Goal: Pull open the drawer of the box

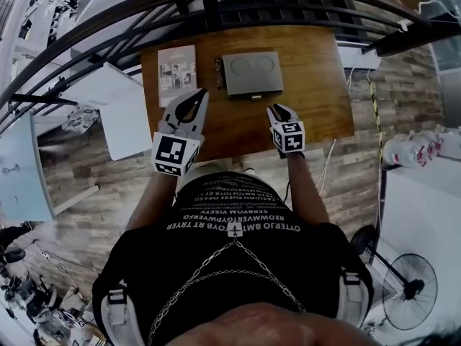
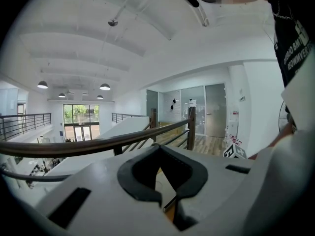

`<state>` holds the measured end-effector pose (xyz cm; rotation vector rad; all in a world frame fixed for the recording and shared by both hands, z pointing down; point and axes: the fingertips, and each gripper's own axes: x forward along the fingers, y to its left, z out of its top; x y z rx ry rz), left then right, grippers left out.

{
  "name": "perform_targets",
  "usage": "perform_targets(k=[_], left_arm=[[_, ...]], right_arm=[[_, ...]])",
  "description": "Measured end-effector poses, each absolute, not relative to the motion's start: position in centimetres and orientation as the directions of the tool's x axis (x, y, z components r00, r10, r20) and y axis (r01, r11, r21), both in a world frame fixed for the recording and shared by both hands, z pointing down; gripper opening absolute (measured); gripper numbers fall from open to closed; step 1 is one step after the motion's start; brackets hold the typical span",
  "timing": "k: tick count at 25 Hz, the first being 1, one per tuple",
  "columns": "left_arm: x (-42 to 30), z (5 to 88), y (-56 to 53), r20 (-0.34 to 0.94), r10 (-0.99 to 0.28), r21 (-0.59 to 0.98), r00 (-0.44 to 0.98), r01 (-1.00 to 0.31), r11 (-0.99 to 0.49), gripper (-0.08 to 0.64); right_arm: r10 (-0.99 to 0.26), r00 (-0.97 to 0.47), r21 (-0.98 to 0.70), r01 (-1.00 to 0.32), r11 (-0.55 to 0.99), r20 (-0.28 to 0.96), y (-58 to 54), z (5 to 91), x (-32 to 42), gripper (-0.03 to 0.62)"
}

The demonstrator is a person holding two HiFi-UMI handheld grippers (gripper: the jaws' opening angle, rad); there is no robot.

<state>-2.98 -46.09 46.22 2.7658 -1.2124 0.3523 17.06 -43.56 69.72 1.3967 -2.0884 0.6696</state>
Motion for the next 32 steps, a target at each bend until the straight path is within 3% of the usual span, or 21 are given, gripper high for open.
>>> perform_targets(k=[32], left_arm=[[-5.2, 49.8, -48.5, 0.345, -0.707, 0.012, 0.618, -0.756, -0.655, 0.005]], right_arm=[[-0.462, -0.273, -0.175, -0.954, 0.244, 0.844, -48.7, 84.0, 15.5, 0.166]])
